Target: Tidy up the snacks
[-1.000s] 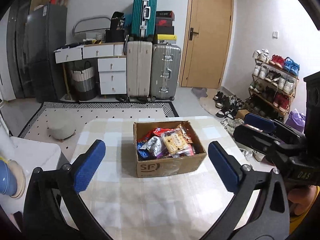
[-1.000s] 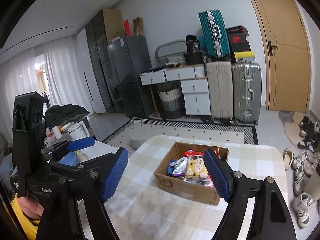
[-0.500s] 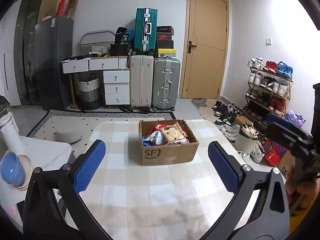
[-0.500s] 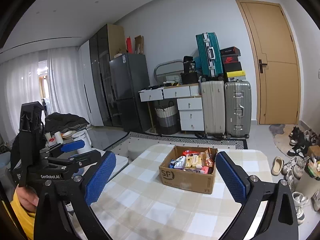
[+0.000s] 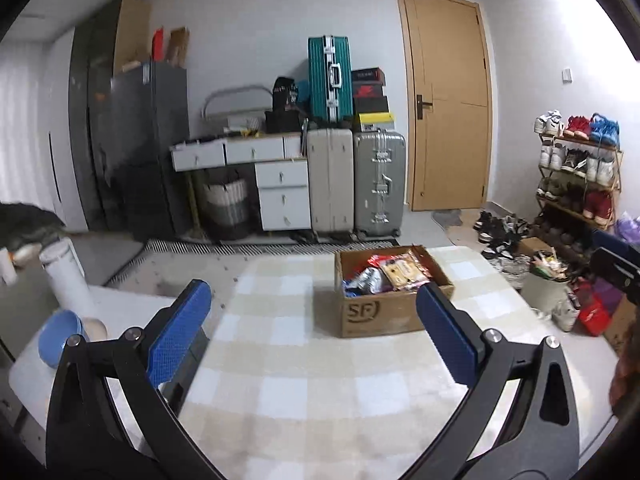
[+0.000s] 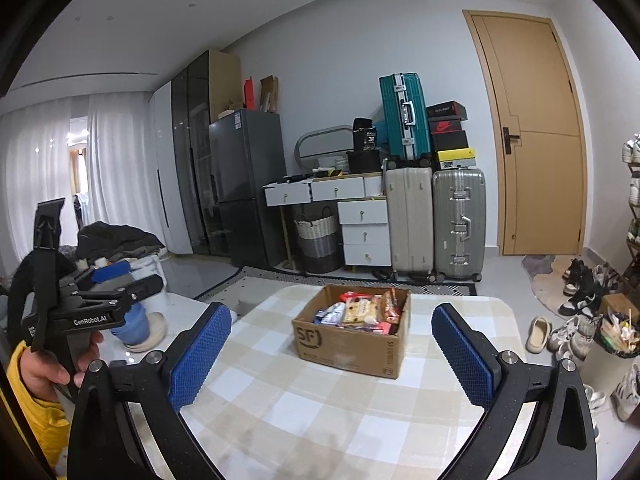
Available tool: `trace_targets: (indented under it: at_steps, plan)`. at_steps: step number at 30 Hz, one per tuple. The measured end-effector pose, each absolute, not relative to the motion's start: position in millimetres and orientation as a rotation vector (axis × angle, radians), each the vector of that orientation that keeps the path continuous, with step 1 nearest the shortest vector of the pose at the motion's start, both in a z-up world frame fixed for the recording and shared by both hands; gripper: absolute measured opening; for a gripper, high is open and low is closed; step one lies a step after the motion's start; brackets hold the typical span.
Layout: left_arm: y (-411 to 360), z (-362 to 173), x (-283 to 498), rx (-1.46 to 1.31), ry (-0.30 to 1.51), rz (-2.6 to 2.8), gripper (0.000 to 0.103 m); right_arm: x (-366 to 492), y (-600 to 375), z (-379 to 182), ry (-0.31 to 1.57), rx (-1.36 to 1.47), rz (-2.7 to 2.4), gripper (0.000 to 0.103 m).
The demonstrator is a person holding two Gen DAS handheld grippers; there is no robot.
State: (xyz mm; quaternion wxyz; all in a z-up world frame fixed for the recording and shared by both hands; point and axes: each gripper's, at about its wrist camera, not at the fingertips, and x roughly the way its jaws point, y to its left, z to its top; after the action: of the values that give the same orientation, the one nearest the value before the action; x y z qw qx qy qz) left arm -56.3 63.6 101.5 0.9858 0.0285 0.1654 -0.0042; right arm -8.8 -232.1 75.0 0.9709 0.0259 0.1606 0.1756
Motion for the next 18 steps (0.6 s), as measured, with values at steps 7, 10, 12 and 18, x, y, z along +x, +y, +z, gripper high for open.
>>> trace_targets:
  at_steps: [7, 10, 12, 18]
  plan:
    - [66, 55, -9, 0.021, 0.344, -0.035, 0.102, 21, -228, 22, 0.328, -0.009, 0.328, 0.102]
    - [69, 26, 30, -0.011, 0.362, -0.029, 0.102, 36, -226, -11, 0.310, -0.049, 0.281, 0.102]
    - [72, 4, 49, -0.039, 0.377, -0.022, 0.102, 45, -227, -28, 0.299, -0.050, 0.259, 0.102]
    - [72, -63, 94, -0.043, 0.384, -0.014, 0.102, 60, -235, -73, 0.243, -0.023, 0.212, 0.102]
